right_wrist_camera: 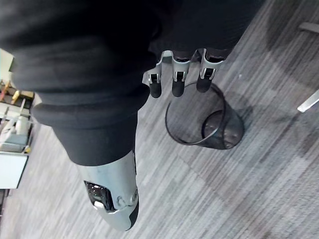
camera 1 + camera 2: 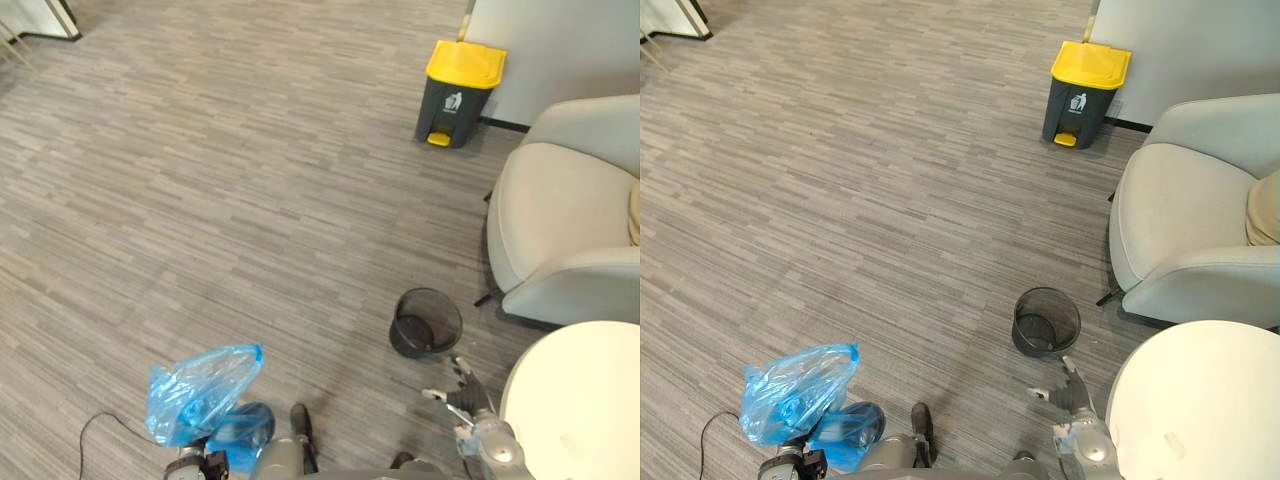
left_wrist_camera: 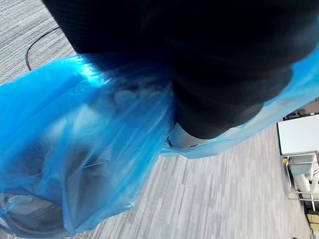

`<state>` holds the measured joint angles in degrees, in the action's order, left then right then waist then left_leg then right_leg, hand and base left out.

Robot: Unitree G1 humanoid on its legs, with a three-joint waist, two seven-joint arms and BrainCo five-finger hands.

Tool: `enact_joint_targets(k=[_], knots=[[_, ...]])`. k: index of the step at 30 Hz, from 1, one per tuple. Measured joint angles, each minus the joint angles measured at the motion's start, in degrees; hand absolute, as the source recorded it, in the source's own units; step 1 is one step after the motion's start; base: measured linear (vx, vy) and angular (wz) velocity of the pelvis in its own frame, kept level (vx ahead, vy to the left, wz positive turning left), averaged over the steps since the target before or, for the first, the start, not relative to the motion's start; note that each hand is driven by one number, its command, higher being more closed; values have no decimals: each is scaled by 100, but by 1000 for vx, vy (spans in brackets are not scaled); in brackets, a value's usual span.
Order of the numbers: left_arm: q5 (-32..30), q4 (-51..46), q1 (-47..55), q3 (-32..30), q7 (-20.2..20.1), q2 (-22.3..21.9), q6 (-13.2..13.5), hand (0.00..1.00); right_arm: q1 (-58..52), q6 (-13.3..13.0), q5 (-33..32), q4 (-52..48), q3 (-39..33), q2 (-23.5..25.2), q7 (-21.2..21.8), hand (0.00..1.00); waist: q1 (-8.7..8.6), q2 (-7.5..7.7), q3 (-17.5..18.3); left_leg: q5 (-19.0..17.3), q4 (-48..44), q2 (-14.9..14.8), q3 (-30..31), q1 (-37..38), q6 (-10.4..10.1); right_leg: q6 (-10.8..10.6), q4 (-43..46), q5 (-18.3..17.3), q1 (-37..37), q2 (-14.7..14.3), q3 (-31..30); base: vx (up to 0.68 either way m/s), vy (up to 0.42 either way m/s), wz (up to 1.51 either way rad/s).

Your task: Gather rubbish on tea table into small bin, then transfer packed bag to large trash can.

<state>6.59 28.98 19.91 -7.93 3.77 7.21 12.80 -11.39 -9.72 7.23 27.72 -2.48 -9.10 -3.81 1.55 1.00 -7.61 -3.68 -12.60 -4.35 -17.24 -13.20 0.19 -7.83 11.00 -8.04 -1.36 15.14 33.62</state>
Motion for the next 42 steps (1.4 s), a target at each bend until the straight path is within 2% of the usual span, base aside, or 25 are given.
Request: enact_joint_targets(k=[1, 3, 4, 5, 7, 10, 13, 15, 16, 17, 18, 20, 21, 24, 27, 28, 29, 30, 31, 33, 35, 36, 38, 40, 42], knots=[[0, -54, 9, 19, -1, 10, -10, 100, 38, 21, -6, 2, -9, 24, -1, 0, 4, 85, -76, -347, -344, 25, -19, -25, 14, -25, 355, -203, -9, 190, -29, 116, 147, 2], [-2, -173, 11, 196, -3, 114, -37, 100, 17, 75, -45, 1, -130, 60, -11, 0, -44, 129, -172, -724, -721, 48, 61, -10, 46, 261, 1436, -366, 207, 536, -307, 138, 139, 21], [-5, -256, -2, 366, -1, 240, -43, 100, -13, 141, -65, 3, -170, 67, -60, 0, -93, 116, -205, -892, -897, 50, 166, 12, 84, 771, 2435, -126, 680, 622, -921, 210, 115, 28], [-13, -290, -99, 415, 5, 378, -43, 100, -27, 143, -102, 20, -155, 99, -104, 0, -91, 106, -268, -1020, -978, -2, 297, 115, 127, 816, 3315, 16, 1225, 577, -1551, 244, 111, 24], [-15, -290, -204, 398, 22, 554, -46, 100, -22, 144, -110, 27, -144, 216, -106, 0, -114, 178, -336, -1149, -974, -57, 396, 238, 157, 621, 3774, -511, 1739, 344, -1873, 303, 18, 13], [-16, -271, -321, 395, 22, 636, -46, 100, 69, 138, -112, 42, -128, 206, -116, 0, -248, 238, -378, -1368, -886, -72, 446, 450, 52, 569, 3258, -697, 2374, 56, -1680, 309, -30, 9], [-17, -218, -530, 399, 38, 606, -44, 100, 107, 140, -111, 102, -131, 182, -120, 0, -447, 120, -468, -1675, -826, -114, 592, 912, -196, 353, 2222, -473, 2839, -303, -1755, 434, -95, 36], [-57, -136, -629, 397, 70, 610, -37, 100, 7, 145, -110, 111, -143, 166, -117, 0, -543, 147, -447, -1956, -869, -114, 757, 1181, -449, 627, 2184, -219, 2940, -397, -1951, 527, -206, 65], [-68, -107, -619, 392, 92, 541, -44, 100, -81, 151, -110, 118, -137, 122, -103, 0, -609, 137, -398, -2164, -905, -250, 872, 1459, -698, 884, 2411, -144, 2831, -537, -1913, 533, -221, 44], [-69, -103, -593, 388, 119, 444, -49, 100, -108, 169, -107, 124, -130, 72, -101, 0, -580, -35, -370, -2180, -1130, -388, 913, 1518, -761, 912, 2492, -339, 2713, -635, -1805, 872, -309, 7], [-73, -168, -525, 378, 124, 308, -49, 100, -49, 174, -104, 45, -90, 60, -102, 0, -507, -218, -389, -1861, -2416, -843, 936, 1137, -883, 1169, 2596, -627, 2506, -962, -1699, 762, -255, -30], [-76, -165, -467, 378, 116, 163, -96, 100, 29, 174, -113, -106, 4, 78, -120, 0, -375, -294, -439, -1362, -4265, -1198, 1050, 411, -679, 1357, 2281, -822, 1950, -1369, -1822, 804, -291, -64], [-76, -169, -481, 378, 119, 96, -103, 100, 66, 174, -113, -142, 63, 113, -148, 0, -344, -230, -479, -1447, -4900, -1153, 1127, 68, -548, 1390, 1896, -842, 1439, -1544, -1963, 693, -228, -63], [-71, -249, -473, 389, 14, 59, -101, 100, 90, 135, -119, -268, 90, 264, -151, 0, -142, 55, -528, -1592, -4765, -724, 857, -576, -299, 1395, 983, -843, 354, -1629, -2424, 645, -115, -60], [-71, -454, -509, 396, 5, -62, -95, 100, 215, 127, -119, -340, 82, 207, -215, 0, 117, 35, -532, -1548, -3520, -251, 1013, -1438, -327, 1395, 420, -844, -235, -1664, -2868, 595, 30, -93], [-71, -522, -520, 401, 14, -89, -94, 100, 282, 123, -114, -341, 93, 199, -241, 0, 267, 14, -520, -1350, -2632, -74, 1276, -1632, -421, 1279, 362, -914, -366, -1655, -3044, 726, 192, -142], [-72, -634, -424, 405, 27, -109, -90, 100, 297, 126, -110, -364, 100, 187, -252, 0, 330, -67, -482, -763, -1743, 15, 1606, -1640, -305, 1000, 403, -1157, -542, -1696, -3162, 496, 151, -137], [-79, -694, -339, 430, 40, -123, -83, 100, 260, 124, -105, -389, 90, 183, -265, 0, 378, -119, -424, -263, -1732, -34, 1703, -1647, -286, 933, 471, -1361, -644, -1718, -3265, 778, 269, -129], [-83, -659, -318, 503, 73, -93, -105, 100, 224, 155, -105, -372, 80, 291, -288, 0, 424, 73, -324, -326, -2348, -18, 1502, -1696, -111, 787, 731, -1700, -726, -1540, -3451, 676, 218, -82], [-89, -733, -478, 602, 90, 28, -120, 100, 138, 153, -103, -424, 76, 332, -277, 0, 290, 276, -200, -845, -2603, 91, 1232, -1589, 74, 660, 1606, -1641, -410, -1261, -3550, 726, 233, -56], [-82, -879, -573, 647, 124, 69, -119, 100, 151, 156, -83, -454, 28, 408, -269, 0, 226, 303, -225, -1319, -2580, 113, 897, -898, 225, -53, 4077, -877, 506, -972, -3556, 589, 204, -66], [-83, -879, -595, 679, 138, 95, -124, 100, 148, 162, -78, -454, 33, 420, -268, 0, 219, 290, -246, -1421, -2491, 109, 817, -631, 261, -28, 4613, -889, 713, -907, -3492, 541, 168, -63], [-81, -921, -630, 723, 172, 99, -120, 100, 69, 174, -34, -585, 78, 424, -256, 0, 142, 140, -309, -1633, -1817, 34, 603, 557, 269, 384, 5291, -1113, 1344, -787, -2797, 500, 124, -53], [-78, -938, -640, 709, 176, 219, -60, 100, 107, 168, -31, -610, 124, 423, -251, 0, 21, 60, -283, -1680, -1328, 2, 572, 1031, 230, 485, 4787, -1195, 1969, -684, -2135, 522, 57, -17], [-78, -911, -714, 713, 164, 272, -57, 100, 150, 170, -2, -596, 121, 424, -248, 0, -89, 111, -272, -1748, -1136, -21, 568, 1239, 135, 483, 4145, -1192, 2375, -666, -1874, 547, 6, 2]])
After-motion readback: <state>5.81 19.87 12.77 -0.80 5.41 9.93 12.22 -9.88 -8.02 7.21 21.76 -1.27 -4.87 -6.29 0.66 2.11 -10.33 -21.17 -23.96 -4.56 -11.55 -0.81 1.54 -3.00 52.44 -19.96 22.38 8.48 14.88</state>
